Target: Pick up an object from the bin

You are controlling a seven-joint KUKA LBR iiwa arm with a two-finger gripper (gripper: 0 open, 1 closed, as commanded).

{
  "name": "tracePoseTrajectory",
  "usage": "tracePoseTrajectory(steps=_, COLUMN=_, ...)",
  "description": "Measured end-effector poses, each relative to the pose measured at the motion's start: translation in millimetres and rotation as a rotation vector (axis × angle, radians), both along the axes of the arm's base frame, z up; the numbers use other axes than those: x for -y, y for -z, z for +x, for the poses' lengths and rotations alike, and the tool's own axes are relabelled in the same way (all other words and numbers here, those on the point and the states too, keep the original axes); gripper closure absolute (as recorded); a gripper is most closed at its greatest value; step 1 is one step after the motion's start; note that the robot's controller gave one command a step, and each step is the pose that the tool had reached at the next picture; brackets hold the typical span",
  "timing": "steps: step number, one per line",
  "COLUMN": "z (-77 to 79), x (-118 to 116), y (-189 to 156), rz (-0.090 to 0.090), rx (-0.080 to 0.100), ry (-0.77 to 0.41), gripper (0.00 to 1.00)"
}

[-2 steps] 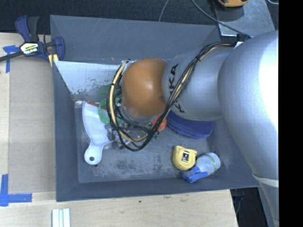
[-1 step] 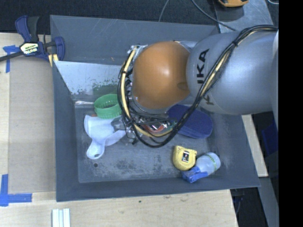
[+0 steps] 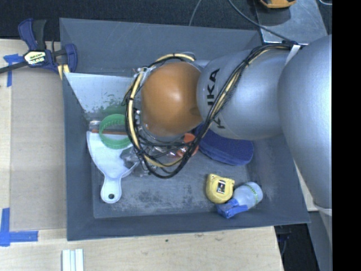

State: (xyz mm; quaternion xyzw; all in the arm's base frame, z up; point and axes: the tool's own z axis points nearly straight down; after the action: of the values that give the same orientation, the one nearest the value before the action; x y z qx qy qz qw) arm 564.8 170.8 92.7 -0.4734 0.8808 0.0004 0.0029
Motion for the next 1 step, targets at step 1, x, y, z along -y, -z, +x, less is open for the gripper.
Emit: tracePoseTrajectory(steps=1, z=17.0, x=-35.8, y=23.3, rz=-0.001, rx=0.001, ry=-0.073, gripper=1.0)
